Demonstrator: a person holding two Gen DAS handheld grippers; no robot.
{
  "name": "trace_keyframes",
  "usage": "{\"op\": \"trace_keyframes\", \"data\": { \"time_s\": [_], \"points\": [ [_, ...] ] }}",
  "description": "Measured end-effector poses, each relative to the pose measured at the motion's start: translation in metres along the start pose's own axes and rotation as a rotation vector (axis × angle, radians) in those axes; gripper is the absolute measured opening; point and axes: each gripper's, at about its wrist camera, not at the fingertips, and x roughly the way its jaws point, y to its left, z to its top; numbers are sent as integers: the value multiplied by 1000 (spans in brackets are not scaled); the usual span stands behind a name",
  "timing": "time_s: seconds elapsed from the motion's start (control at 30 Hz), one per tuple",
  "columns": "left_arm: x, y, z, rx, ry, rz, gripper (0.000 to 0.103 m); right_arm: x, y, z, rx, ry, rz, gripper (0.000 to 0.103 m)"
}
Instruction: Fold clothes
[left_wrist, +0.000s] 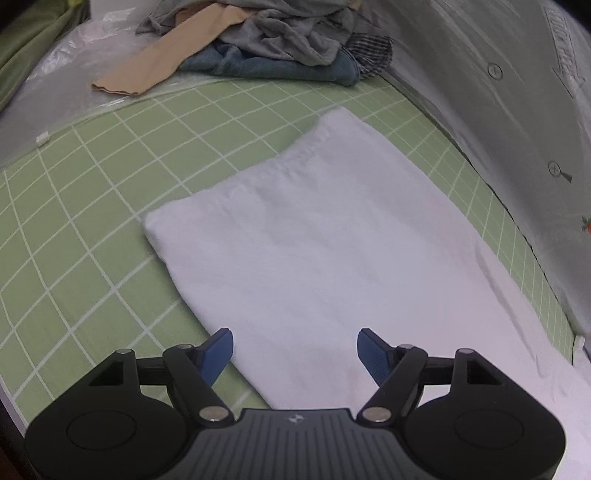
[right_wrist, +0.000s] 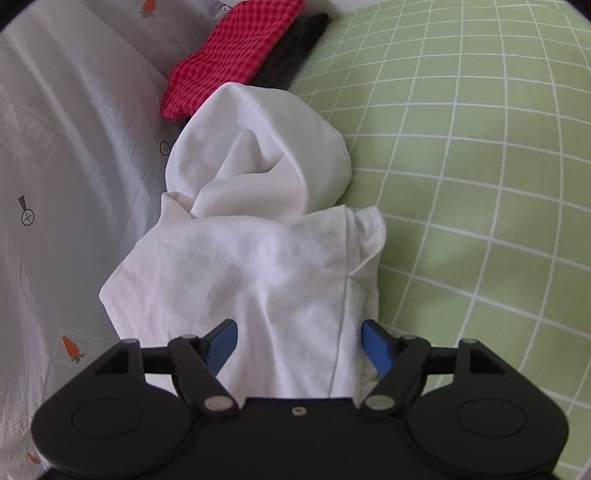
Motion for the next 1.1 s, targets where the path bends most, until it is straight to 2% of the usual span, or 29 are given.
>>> {"op": "trace_keyframes", "data": {
  "time_s": [0.07, 0.2, 0.27, 0.47, 0.63, 0.7, 0.77, 0.8, 0.9, 0.93, 1.0, 1.1],
  "points": [
    [1, 6, 9, 10, -27, 40, 76, 1, 5, 0, -29, -4, -16, 75],
    [11, 10, 23, 63, -74, 189, 76, 4, 11, 1, -43, -17, -51, 75],
    [16, 11, 28, 85, -79, 232, 76, 6, 12, 2, -28, -30, -72, 75],
    [35, 14, 36, 89, -46, 246, 76, 9, 18, 14, -14, -70, -126, 76],
    [36, 8, 29, 103, -87, 264, 74, 11, 22, 19, -8, -80, -147, 76],
    [34, 7, 26, 107, -114, 254, 57, 12, 24, 17, -16, -82, -156, 76],
    [31, 6, 24, 115, -140, 227, 11, 12, 25, 16, -16, -85, -161, 76],
    [31, 4, 24, 113, -137, 203, 10, 12, 25, 16, -13, -87, -160, 76],
    [29, 3, 22, 117, -149, 196, 9, 12, 23, 17, -12, -90, -163, 74],
    [26, 5, 22, 101, -155, 189, 9, 12, 23, 17, -17, -89, -170, 64],
    [21, 11, 22, 72, -164, 179, 9, 12, 24, 17, -46, -86, -182, 32],
    [13, 24, 20, 70, -167, 192, 10, 5, 31, 13, -144, -83, -188, 15]
  ]
}}
